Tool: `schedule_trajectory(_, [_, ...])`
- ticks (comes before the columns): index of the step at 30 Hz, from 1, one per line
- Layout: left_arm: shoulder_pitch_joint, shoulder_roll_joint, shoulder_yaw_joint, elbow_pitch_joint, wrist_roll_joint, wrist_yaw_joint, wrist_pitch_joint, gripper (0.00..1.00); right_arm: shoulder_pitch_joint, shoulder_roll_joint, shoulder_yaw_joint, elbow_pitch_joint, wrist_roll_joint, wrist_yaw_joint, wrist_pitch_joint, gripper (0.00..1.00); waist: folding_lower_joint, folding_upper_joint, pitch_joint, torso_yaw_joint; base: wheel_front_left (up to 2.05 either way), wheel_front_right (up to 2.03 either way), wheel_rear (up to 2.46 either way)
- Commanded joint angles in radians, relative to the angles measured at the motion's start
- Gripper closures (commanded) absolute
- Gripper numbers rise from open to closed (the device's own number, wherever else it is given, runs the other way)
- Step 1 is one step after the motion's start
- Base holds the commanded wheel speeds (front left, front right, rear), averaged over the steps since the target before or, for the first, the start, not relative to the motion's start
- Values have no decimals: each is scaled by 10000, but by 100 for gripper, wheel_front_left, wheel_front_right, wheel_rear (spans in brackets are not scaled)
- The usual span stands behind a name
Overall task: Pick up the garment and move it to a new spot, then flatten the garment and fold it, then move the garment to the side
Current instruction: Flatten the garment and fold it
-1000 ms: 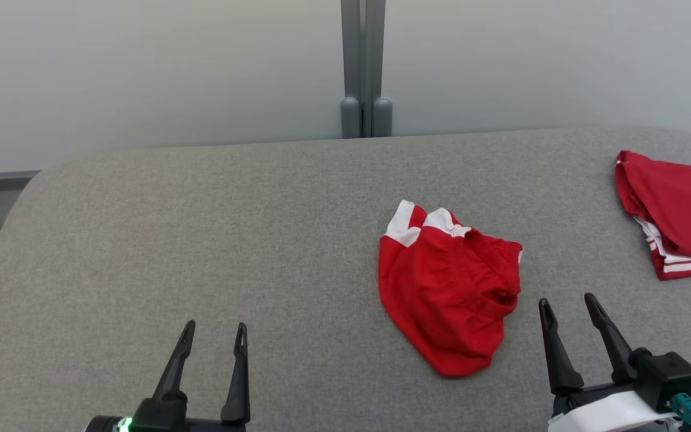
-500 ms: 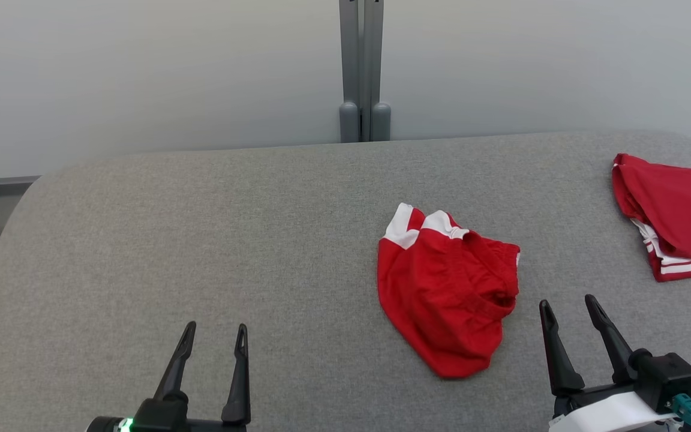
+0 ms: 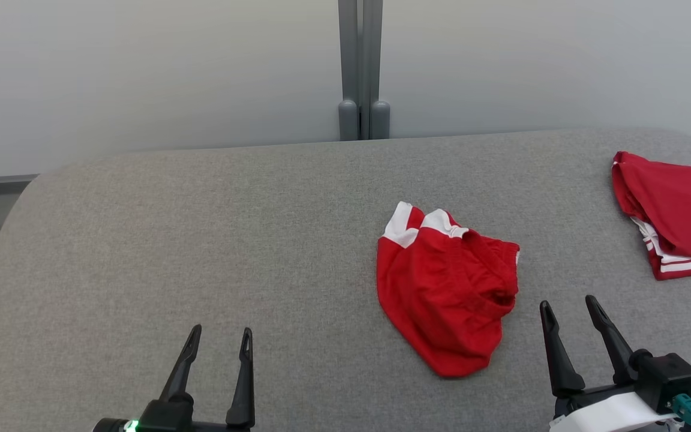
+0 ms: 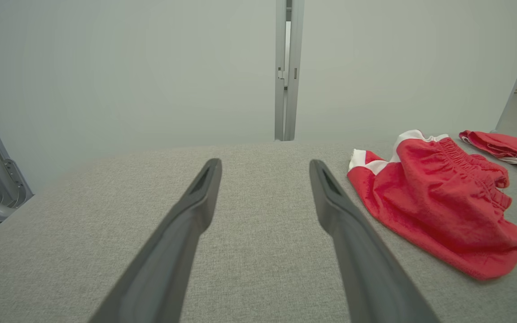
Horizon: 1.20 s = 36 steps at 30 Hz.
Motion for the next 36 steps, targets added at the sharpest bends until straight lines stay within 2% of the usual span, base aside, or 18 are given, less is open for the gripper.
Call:
schedule_trajectory(1, [71, 3, -9, 28, -10, 3, 0, 0, 128, -32, 8, -7, 18, 0, 3, 0, 0, -1, 15, -14, 0, 0, 0])
schedule_trajectory(9, [-49, 5, -122, -70, -55, 65, 0, 0, 77, -65, -35, 86, 192, 0, 3, 0, 0, -1, 121, -83, 0, 0, 0])
schedule_trajectory(12, [-181, 5, -238, -148, -89, 97, 0, 0, -185, 39, -205, 184, 763, 1, 3, 0, 0, -1, 260, -103, 0, 0, 0])
schedule_trajectory(17, [-357, 6, -433, -204, -150, 113, 0, 0, -907, -217, -106, 843, 1674, 1, 3, 0, 0, -1, 557, -122, 0, 0, 0])
schedule_trajectory(21, [-614, 6, -641, -232, -157, 81, 0, 0, -1822, -590, 468, 1824, 3231, 1, 3, 0, 0, -1, 979, 4, 0, 0, 0])
schedule_trajectory(28, [-1301, 11, -945, -256, -160, 8, 0, 0, -3549, -1913, 2609, 3699, 6623, 2, 410, 0, 0, -1, 1845, 447, 0, 0, 0])
schedule_trajectory(32, [-1492, 11, -1001, -230, -204, 45, -2, 0, -4079, -2238, 3404, 3933, 8498, 2, 817, 0, 0, -1, 2062, 638, 0, 0, 0])
schedule_trajectory(36, [-1602, 11, -1045, -249, -197, 73, -2, 0, -4360, -2479, 3931, 4211, 9669, 2, 990, 0, 0, -1, 2173, 775, 0, 0, 0])
